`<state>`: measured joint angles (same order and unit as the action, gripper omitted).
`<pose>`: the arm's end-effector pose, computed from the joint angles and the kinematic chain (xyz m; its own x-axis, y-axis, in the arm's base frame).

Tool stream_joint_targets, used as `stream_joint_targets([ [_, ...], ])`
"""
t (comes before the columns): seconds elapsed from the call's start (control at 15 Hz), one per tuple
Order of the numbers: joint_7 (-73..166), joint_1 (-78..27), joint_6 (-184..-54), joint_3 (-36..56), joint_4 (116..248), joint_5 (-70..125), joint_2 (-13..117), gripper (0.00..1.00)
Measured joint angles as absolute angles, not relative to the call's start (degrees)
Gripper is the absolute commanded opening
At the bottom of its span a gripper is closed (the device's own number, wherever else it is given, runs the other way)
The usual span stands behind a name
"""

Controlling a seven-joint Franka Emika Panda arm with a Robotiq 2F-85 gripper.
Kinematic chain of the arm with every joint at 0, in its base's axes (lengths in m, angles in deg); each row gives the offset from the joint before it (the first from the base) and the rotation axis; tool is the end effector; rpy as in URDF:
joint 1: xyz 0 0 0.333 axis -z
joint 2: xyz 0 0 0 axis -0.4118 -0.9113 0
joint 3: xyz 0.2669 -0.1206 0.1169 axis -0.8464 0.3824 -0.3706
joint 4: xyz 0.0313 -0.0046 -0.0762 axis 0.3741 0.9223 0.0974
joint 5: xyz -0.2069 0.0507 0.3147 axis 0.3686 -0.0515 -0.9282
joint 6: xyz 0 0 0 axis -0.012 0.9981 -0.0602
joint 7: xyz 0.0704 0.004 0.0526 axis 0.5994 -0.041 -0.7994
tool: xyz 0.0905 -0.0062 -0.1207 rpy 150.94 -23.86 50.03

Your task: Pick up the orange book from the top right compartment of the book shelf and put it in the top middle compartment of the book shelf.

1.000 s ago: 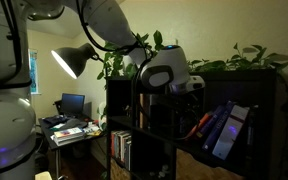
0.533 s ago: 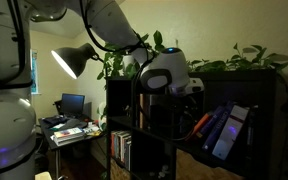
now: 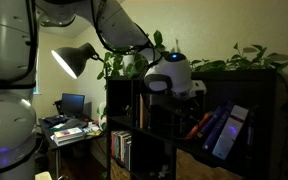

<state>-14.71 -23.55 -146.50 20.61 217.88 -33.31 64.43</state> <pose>0.5437 -0.1803 0.3536 0.7659 -0.1956 0.6124 -0.0961 -0.9767 -0.1917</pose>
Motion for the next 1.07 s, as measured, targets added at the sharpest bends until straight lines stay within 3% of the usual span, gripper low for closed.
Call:
stream_joint_targets([
  [1.07,-34.23,-21.22,-145.89,21.17,213.88,-45.87,61.88,1.00],
])
